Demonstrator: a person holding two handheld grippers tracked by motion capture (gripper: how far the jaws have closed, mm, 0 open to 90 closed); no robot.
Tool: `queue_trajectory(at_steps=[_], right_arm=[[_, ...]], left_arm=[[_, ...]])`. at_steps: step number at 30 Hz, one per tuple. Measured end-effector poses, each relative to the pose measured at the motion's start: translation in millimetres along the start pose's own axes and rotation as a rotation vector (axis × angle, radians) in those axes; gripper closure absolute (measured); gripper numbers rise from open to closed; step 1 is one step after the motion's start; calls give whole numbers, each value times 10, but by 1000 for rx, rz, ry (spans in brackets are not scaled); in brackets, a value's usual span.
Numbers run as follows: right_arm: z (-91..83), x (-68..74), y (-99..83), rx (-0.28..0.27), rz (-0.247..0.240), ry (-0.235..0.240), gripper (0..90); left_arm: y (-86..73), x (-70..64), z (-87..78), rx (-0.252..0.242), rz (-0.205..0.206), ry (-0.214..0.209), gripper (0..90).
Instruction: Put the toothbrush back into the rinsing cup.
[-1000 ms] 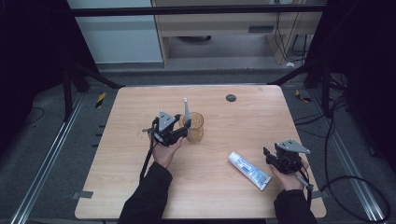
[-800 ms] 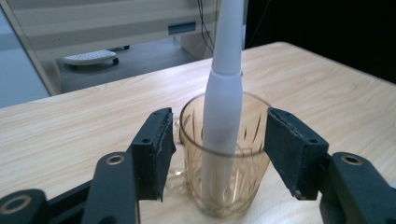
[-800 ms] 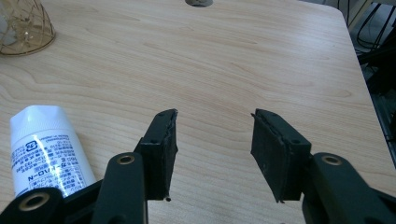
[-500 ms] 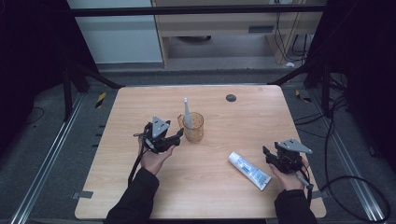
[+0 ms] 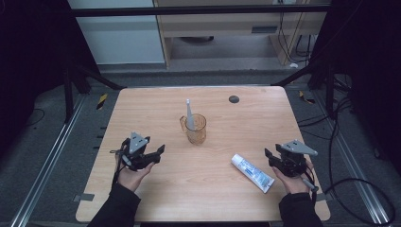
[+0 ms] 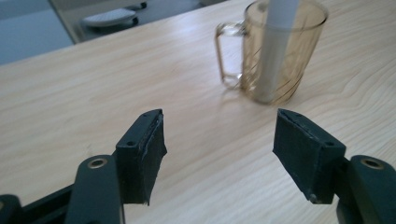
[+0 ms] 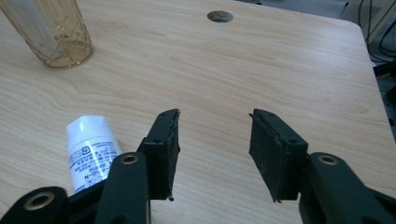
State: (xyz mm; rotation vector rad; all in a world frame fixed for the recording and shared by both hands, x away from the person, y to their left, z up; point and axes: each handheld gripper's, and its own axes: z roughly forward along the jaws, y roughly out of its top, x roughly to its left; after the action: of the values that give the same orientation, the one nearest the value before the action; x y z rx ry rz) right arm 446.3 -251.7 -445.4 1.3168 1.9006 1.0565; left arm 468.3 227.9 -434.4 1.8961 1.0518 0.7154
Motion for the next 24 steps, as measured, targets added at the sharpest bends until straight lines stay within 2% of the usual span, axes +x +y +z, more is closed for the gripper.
queue_trajectory(at_steps=[6,9,13,15,24], right_arm=[[2,40,-27,47,-18,23,565],[-7,69,-36,64,-33,45,579],[-24,121,-72,95,-62,60,611],[-26,134,-97,112,-68,62,641],[1,127,-200,192,-55,80,811]], left_arm=[[-285,155,-168,8,-60,41,328],[-363,223,-221,20,-82,59,330],[-420,245,-265,27,-77,69,338],[-470,257,-269,48,-67,67,344],[-584,297,-307,91,-58,84,375]])
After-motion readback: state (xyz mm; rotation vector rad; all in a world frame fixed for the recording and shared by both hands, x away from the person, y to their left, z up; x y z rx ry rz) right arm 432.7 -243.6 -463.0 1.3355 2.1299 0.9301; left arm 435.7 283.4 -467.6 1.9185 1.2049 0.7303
